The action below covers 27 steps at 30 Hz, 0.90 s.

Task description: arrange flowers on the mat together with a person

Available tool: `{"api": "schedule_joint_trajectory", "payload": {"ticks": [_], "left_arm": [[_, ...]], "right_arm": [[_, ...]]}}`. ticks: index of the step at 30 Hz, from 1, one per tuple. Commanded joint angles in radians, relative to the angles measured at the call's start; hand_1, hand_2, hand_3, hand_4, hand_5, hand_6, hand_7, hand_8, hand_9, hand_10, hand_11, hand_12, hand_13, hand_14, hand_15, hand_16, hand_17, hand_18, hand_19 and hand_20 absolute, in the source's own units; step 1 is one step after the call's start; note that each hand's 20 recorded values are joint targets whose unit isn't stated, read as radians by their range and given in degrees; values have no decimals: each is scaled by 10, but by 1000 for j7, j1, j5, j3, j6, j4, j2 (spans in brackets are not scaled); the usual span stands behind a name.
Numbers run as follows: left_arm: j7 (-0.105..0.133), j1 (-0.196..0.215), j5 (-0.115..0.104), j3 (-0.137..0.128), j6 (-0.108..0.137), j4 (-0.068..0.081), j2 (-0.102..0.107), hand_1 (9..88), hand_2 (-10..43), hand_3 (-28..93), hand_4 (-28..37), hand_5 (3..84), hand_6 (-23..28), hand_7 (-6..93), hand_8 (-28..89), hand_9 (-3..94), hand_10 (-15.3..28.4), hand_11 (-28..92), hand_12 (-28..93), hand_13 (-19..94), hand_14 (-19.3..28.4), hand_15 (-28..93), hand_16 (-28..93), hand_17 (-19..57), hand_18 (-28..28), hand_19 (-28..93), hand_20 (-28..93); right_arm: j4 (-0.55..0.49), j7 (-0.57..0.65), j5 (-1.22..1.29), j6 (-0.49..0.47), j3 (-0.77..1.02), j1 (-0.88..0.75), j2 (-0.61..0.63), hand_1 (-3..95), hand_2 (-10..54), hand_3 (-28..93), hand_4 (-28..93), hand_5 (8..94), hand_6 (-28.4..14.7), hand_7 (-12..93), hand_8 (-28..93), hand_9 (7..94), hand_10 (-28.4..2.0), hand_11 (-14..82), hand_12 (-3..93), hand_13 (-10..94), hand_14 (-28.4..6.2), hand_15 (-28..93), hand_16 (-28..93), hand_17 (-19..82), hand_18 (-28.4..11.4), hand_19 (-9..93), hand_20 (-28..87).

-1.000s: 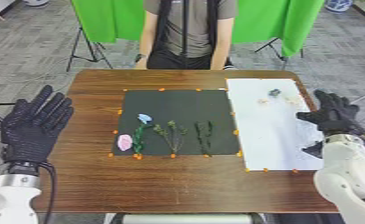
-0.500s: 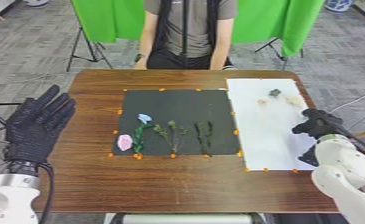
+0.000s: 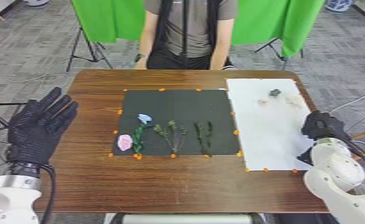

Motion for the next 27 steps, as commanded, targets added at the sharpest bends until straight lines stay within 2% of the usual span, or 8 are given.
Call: {"api": "schedule_joint_trajectory", "payload": {"ticks": [1,8,11,16,18,19,22,27], "left_arm": [[3,20,-29,8,15,-2,-3,249,148,725,-283,401,77,84,-78,335,140,145,76,246,139,221,-64,-49,109,286,84],[20,27,-49,7,24,-2,2,248,147,726,-283,403,77,85,-79,338,140,147,76,247,139,223,-64,-49,111,288,85],[29,33,-76,18,28,-3,2,244,142,732,-283,404,77,85,-79,338,140,147,76,248,138,221,-65,-49,111,287,85],[31,30,-90,28,36,-1,8,238,136,733,-283,404,76,84,-79,338,140,146,76,250,136,218,-63,-48,111,284,84],[38,17,-119,49,64,-5,16,236,135,737,-283,406,77,85,-78,339,140,146,77,251,136,219,-62,-48,112,285,85],[31,13,-128,53,43,1,16,235,135,740,-283,407,77,86,-78,340,140,147,77,251,137,221,-61,-48,112,285,86],[22,6,-116,63,47,3,18,236,136,742,-283,409,78,86,-78,341,141,149,78,252,139,223,-60,-49,112,286,87],[15,-4,-139,79,41,9,25,235,136,742,-283,410,78,86,-78,342,142,150,79,253,139,225,-60,-49,112,285,88]], "right_arm": [[-75,-25,-66,146,-12,-43,10,597,-15,665,-282,589,18,469,-13,686,-76,244,483,469,-86,580,471,210,-172,734,432],[-187,-210,2,135,-128,82,24,588,-12,662,-283,581,19,480,-9,677,-75,256,488,464,-85,582,473,208,-167,725,426],[-199,-293,53,100,-246,209,22,580,-13,663,-283,577,20,487,-12,675,-73,258,486,464,-85,581,470,207,-167,722,424],[-149,-389,101,70,-504,472,-15,569,-5,653,-283,567,20,489,-17,669,-72,256,481,459,-90,591,454,204,-170,721,422],[-136,-434,122,52,-581,547,-35,559,-4,659,-283,564,19,490,-21,667,-73,257,481,459,-93,597,447,204,-171,723,422],[-129,-448,116,53,-626,586,-45,554,-4,660,-283,562,18,490,-23,666,-73,258,480,458,-95,601,444,204,-172,723,422],[-91,-479,94,37,-716,663,-101,547,-2,660,-283,556,17,491,-24,663,-72,260,478,455,-98,608,435,203,-173,723,421],[39,-495,97,5,-790,724,-221,540,-1,662,-283,552,17,492,-26,660,-70,258,475,455,-95,609,426,201,-174,721,420]]}}
